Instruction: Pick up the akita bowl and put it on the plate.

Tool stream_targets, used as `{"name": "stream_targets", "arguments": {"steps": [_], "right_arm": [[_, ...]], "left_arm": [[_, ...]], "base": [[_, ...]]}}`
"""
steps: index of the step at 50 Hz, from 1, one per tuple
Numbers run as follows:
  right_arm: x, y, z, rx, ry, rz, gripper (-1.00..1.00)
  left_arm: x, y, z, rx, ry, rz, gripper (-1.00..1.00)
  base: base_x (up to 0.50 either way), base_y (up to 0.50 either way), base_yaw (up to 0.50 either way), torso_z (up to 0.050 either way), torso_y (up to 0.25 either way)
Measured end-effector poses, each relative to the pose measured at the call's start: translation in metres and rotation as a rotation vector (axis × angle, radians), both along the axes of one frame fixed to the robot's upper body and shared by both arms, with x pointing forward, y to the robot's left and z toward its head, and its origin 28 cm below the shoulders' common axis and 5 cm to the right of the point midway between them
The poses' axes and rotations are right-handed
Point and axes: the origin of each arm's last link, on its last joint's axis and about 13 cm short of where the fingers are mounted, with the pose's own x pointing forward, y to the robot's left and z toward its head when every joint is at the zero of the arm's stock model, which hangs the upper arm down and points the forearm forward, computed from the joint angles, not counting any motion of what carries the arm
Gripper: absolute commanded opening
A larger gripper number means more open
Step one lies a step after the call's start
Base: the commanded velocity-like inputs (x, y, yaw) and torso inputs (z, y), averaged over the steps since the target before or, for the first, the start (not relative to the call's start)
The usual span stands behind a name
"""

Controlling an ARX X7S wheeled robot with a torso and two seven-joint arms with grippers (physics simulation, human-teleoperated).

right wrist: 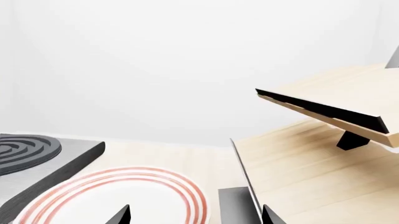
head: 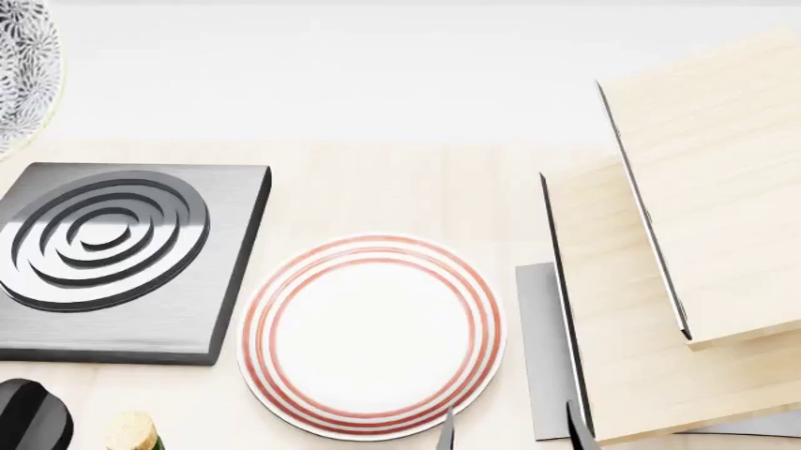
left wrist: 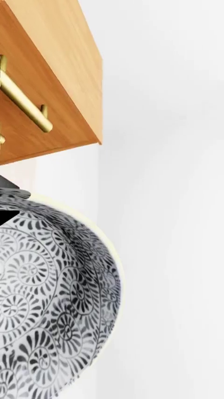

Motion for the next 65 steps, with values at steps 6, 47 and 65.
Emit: {"name": "stream_targets", "arguments": {"steps": [6, 47, 65], "right_arm": [[0.000, 0.001, 0.000, -0.003, 0.001, 0.001, 1.00], [0.000, 0.000, -0.004, -0.001, 0.009, -0.001, 1.00], [0.000, 0.002, -0.006, -0.005, 0.014, 0.012, 1.00]], "left_arm": [[0.009, -0.011, -0.001, -0.019, 0.010, -0.049, -1.00], [0.051, -0.094, -0.023, -0.303, 0.173, -0.458, -1.00], [0.055, -0.116, -0.030, -0.499, 0.275, -0.528, -1.00]], "base": [[0.00, 0.00, 0.00, 0.000, 0.000], [0.00, 0.00, 0.00, 0.000, 0.000], [0.00, 0.00, 0.00, 0.000, 0.001]]}}
